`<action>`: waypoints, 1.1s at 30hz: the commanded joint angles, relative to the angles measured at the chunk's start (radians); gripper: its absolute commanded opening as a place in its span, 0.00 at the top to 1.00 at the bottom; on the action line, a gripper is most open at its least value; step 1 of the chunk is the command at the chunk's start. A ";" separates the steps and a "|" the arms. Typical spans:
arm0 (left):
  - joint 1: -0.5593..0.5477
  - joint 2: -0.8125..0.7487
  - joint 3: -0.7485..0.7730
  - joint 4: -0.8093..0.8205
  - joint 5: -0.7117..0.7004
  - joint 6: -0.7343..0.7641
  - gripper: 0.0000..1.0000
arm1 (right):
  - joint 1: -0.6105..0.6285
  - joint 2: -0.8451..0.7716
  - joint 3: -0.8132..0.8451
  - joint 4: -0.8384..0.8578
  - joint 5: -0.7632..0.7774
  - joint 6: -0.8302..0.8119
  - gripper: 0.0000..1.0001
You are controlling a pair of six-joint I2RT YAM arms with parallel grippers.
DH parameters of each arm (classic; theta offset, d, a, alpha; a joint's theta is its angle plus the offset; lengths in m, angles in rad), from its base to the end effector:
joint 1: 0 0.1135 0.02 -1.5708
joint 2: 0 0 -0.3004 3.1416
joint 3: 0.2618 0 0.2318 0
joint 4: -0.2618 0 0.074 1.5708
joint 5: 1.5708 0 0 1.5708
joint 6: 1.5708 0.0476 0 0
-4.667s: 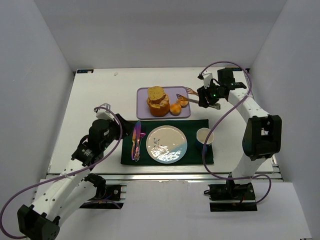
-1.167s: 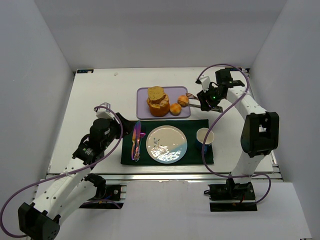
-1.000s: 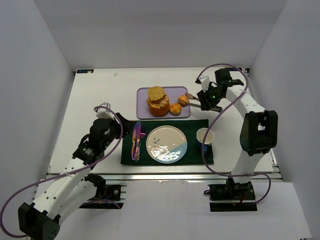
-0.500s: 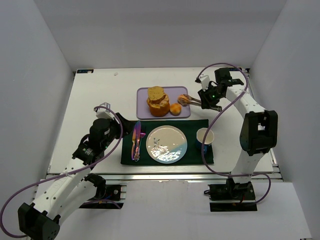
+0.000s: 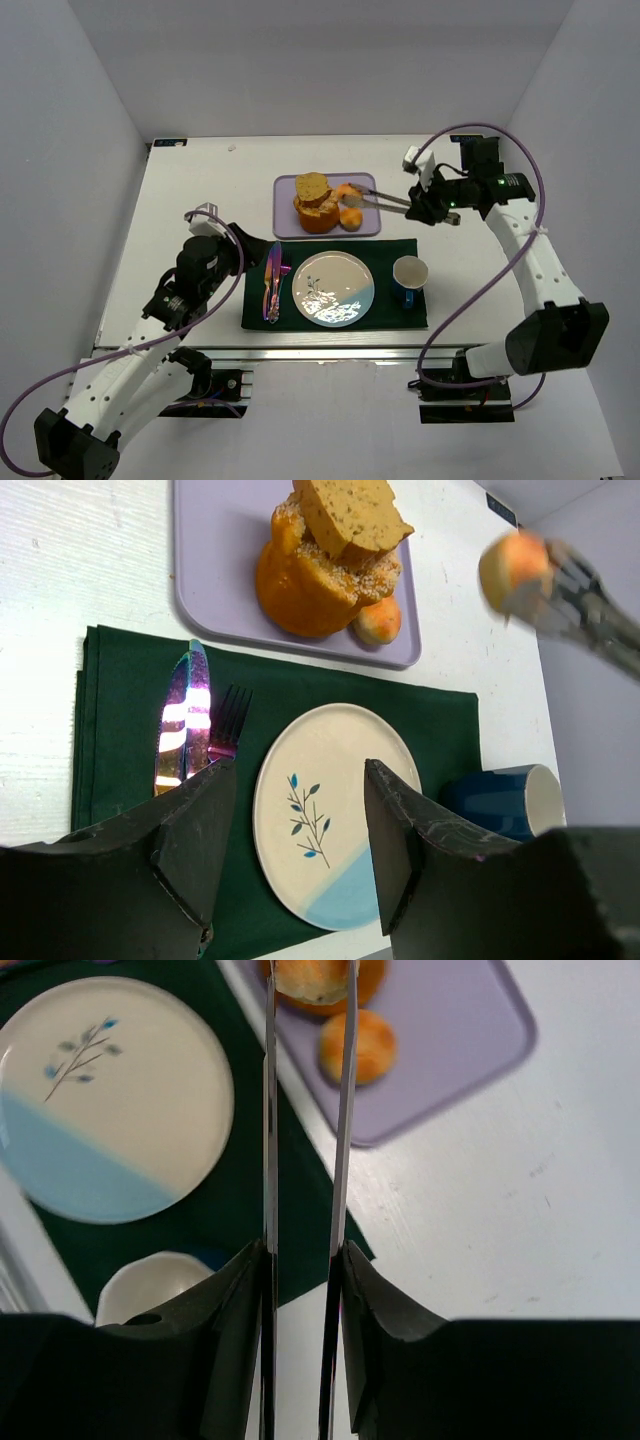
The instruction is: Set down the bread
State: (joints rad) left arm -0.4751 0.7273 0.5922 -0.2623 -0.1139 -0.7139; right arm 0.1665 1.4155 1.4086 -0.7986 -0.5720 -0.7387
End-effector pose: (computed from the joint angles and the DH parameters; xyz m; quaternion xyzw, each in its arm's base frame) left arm 0.1246 -0.0580 0.2956 -0.1303 0.8217 -0.2703 0.4844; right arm 0.2687 0.0713 0.3865 -0.4839 0.7543 0.1500 0.4175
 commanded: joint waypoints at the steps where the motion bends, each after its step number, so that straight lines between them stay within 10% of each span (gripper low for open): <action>1: -0.002 -0.017 0.052 -0.006 -0.017 0.013 0.36 | 0.068 -0.061 -0.045 -0.213 -0.144 -0.210 0.87; 13: -0.002 -0.072 0.052 -0.051 -0.036 0.002 0.36 | 0.404 -0.070 -0.175 -0.205 0.067 -0.277 0.84; 24: -0.002 -0.126 0.006 -0.055 -0.041 -0.033 0.36 | 0.436 -0.021 -0.184 -0.113 0.147 -0.257 0.47; 33: -0.002 -0.094 0.012 -0.035 -0.033 -0.019 0.36 | 0.436 -0.073 -0.194 -0.085 0.139 -0.222 0.44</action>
State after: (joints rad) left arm -0.4751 0.6247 0.6083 -0.3115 -0.1432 -0.7406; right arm 0.5972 1.3964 1.2133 -0.9188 -0.4202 -0.9791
